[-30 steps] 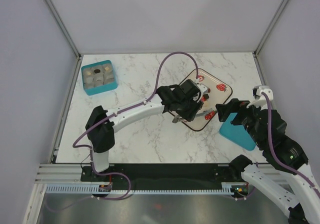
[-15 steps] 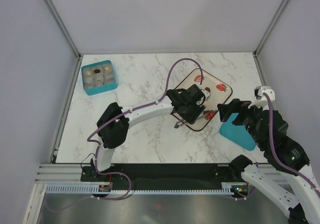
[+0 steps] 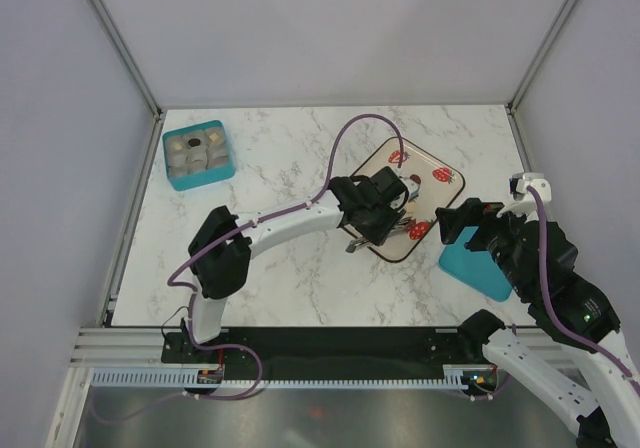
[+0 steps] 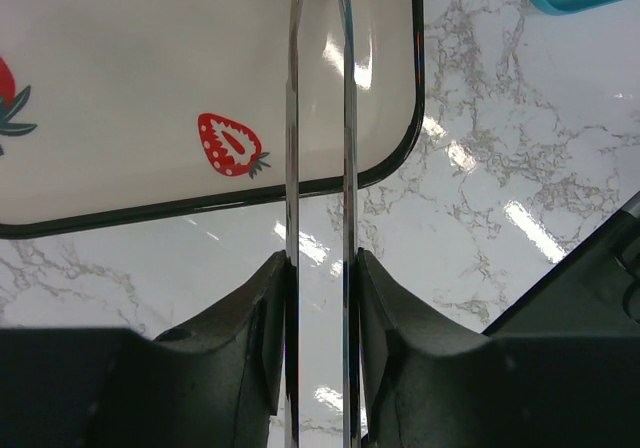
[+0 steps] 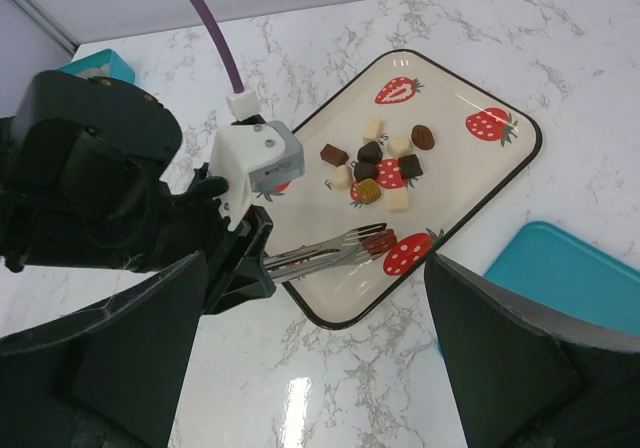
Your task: Pack the chocolate
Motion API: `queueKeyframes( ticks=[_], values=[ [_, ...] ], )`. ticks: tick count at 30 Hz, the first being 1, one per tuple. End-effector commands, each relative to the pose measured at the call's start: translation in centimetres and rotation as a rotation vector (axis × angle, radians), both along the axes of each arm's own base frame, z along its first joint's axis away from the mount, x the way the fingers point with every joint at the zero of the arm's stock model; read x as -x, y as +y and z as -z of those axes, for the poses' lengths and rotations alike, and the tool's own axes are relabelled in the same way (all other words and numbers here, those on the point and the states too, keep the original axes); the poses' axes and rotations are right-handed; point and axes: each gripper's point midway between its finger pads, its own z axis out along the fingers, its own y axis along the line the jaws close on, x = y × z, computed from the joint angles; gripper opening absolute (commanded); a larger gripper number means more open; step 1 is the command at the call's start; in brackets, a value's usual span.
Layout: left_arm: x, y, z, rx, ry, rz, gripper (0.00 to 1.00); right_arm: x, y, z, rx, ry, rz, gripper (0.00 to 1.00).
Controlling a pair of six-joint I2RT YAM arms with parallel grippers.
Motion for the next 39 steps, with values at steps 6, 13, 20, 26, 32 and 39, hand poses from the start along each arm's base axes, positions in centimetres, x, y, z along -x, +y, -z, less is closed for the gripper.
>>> queueKeyframes(
  ticks=[6,13,20,26,32,39],
  values=[
    [-1.6,2.1,-10.1,0.114,-0.103,-0.109,0.35,0.1,0.1,-1.5,-0.036,-0.034,0.000,0.98],
    [-9.5,11.4,-13.2,0.114,-0.134,-0.411,0.33,-0.3,0.6,-0.4,-0.034,-0.018,-0.011,0.98],
    [-16.0,23.9,-14.5,0.082,-0.198,-0.760,0.33,-1.0,1.9,0.7,-0.032,0.000,-0.051,0.98],
    [-17.8,32.3,-14.1,0.035,-0.221,-0.959,0.33,-1.7,2.7,1.3,-0.023,0.009,-0.069,0.98],
    [-17.9,37.1,-13.9,0.018,-0.230,-1.062,0.33,-2.1,3.3,1.7,-0.023,0.018,-0.082,0.98],
    [-17.9,39.8,-12.8,0.002,-0.217,-1.128,0.33,-2.4,3.6,1.5,-0.016,0.018,-0.090,0.98]
  ],
)
